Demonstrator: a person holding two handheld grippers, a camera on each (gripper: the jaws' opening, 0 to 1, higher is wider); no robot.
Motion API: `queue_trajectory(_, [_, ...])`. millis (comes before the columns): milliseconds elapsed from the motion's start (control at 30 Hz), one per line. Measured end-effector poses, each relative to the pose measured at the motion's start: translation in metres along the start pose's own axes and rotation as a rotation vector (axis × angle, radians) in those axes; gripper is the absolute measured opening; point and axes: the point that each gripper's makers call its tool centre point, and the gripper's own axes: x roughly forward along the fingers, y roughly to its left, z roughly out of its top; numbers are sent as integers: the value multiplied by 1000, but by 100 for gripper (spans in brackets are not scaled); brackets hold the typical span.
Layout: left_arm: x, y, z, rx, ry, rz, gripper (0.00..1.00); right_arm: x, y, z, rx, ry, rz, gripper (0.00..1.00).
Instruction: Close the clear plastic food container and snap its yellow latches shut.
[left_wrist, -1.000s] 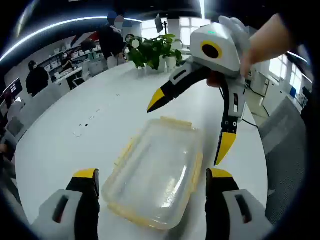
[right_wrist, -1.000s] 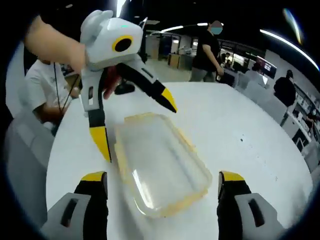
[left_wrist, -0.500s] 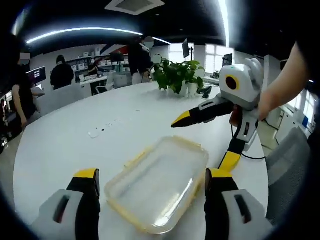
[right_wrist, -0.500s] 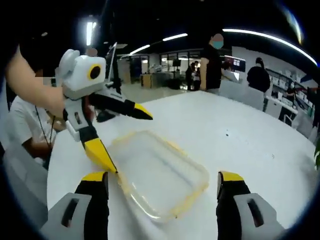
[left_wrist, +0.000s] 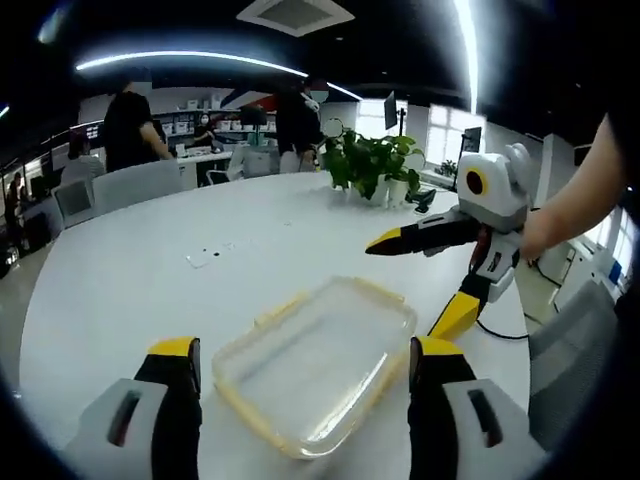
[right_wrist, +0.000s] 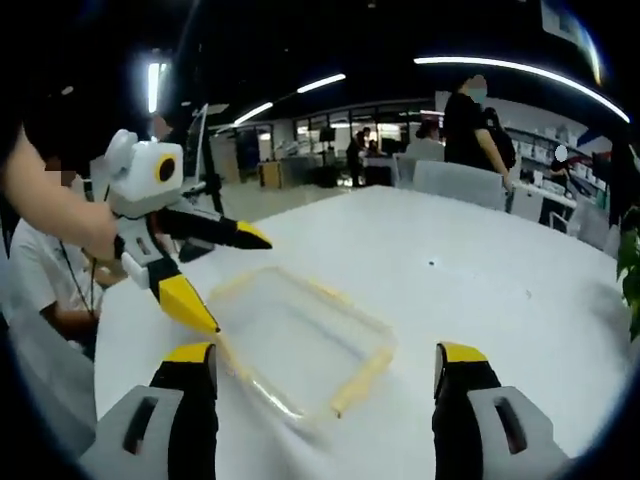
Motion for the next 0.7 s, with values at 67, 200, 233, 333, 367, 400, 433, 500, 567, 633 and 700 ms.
queue_trajectory(67, [-2,0,0,-9,-11,4,86,-2,-1,0,8,-4,-5,91])
queue_trajectory(200, [-7,-2,-6,-26,-12,13,85,-9,-7,1,37,-22,-29,90])
queue_trajectory(233, [-9,-3,-7,-34,-19,16,85,-11,-9,2,49,-30,-34,90])
queue_trajectory(333, [-12,-3,-8,-44,-25,24,85,-15,-9,1,47,-29,-40,90])
queue_trajectory(367, [-13,-3,-7,-46,-29,26,85,-16,-9,0,44,-26,-42,90])
queue_trajectory(400, [-14,-3,-7,-48,-30,27,85,-17,-9,-1,45,-26,-43,90])
queue_trajectory(433, [-15,-2,-7,-51,-30,31,85,-19,-8,-1,45,-28,-46,89])
queue_trajectory(500, [-18,-2,-6,-61,-37,34,85,-23,-9,0,53,-36,-53,89])
queue_trajectory(567, [-21,-2,-6,-68,-42,42,84,-26,-9,0,61,-39,-61,89])
queue_trajectory(633, [-24,-1,-7,-76,-45,46,84,-29,-9,-1,66,-42,-65,89])
queue_trajectory(700, [-27,-2,-8,-77,-43,50,84,-33,-9,-3,69,-43,-71,89])
